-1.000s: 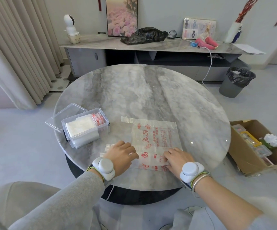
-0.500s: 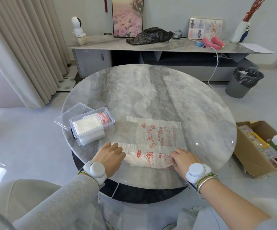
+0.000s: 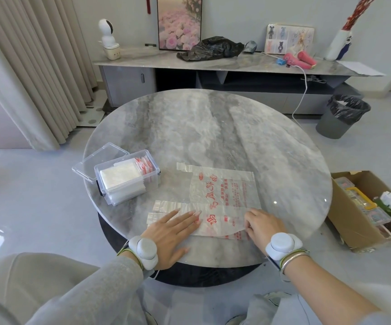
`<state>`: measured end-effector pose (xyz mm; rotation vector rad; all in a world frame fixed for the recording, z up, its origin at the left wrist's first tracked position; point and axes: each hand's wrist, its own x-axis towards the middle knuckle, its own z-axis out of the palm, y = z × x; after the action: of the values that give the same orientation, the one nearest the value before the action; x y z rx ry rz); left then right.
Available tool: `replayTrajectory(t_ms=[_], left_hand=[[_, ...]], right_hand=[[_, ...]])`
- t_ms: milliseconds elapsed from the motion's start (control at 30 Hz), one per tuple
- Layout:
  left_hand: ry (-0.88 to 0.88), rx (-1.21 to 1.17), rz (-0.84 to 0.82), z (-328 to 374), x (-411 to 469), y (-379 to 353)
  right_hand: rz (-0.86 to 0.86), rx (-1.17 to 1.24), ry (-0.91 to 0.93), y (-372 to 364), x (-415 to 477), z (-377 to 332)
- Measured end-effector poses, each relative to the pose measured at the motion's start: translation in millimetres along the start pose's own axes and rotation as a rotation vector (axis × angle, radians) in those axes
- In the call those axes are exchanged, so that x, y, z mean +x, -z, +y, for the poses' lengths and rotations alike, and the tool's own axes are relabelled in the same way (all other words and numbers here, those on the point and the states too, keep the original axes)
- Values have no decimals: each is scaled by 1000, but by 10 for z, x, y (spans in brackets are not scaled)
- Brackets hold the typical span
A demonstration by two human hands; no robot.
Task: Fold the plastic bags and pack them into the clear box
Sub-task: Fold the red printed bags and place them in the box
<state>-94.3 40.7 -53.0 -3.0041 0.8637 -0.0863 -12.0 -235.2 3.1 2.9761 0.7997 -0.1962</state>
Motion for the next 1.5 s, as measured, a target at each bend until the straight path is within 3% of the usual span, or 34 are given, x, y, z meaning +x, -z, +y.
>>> replayTrajectory(t_ms=[300, 467, 567, 833, 1000, 1233, 1400, 1500], left_hand=[[-5, -48, -74, -77, -1, -125], [-18, -70, -61, -74, -1, -146], [-25, -90, -65, -64, -11, -141], [-55, -114, -62, -94, -48, -125], [-58, -57, -36, -119, -88, -161], [-50, -28, -64, -153, -82, -162], [-47, -5, -32, -151, -67, -117], [-36, -29, -26, -134, -56, -107]], right_hand=[[-70, -140, 16, 84, -89, -193], [87, 97, 84, -153, -202, -664], [43, 150, 72, -459, -131, -836], [-27, 157, -93, -758, -110, -587], [10, 191, -217, -759, -165, -312], [-72, 290, -355, -622, -168, -143], [166, 522, -400, -390, -35, -31], [85, 372, -432, -252, 83, 84]])
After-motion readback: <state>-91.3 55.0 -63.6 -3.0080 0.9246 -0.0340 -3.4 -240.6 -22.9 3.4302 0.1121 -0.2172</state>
